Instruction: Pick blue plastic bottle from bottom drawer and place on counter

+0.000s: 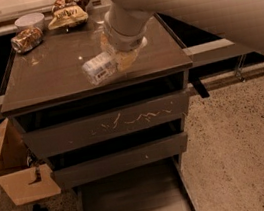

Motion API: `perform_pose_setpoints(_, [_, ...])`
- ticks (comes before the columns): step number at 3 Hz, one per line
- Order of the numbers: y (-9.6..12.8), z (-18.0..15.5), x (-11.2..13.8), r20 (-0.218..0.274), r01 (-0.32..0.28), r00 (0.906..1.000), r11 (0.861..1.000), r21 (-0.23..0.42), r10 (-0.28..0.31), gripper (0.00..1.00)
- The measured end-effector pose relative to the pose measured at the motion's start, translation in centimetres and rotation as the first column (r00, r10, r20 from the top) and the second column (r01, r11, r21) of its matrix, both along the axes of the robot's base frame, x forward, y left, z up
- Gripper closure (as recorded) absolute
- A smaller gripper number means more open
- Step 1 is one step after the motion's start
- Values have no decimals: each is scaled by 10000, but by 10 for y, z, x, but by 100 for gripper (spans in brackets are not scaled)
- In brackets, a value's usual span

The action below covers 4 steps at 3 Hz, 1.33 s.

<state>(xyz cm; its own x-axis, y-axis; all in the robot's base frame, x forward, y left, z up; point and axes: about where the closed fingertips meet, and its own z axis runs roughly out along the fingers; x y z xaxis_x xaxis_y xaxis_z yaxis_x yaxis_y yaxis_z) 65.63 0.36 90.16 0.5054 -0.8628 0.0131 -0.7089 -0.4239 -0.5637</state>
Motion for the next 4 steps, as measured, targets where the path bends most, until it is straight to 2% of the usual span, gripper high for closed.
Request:
perform_pose_setpoints(1, [7, 9, 23, -168, 122, 9998, 9998, 183, -119, 100])
perform_pose_setpoints(2, [10, 4, 42, -193, 422, 9989, 9986, 309, -417, 100])
perform_pose_setpoints(4, [25, -29, 75, -141, 825, 9965, 9955, 456, -819, 100])
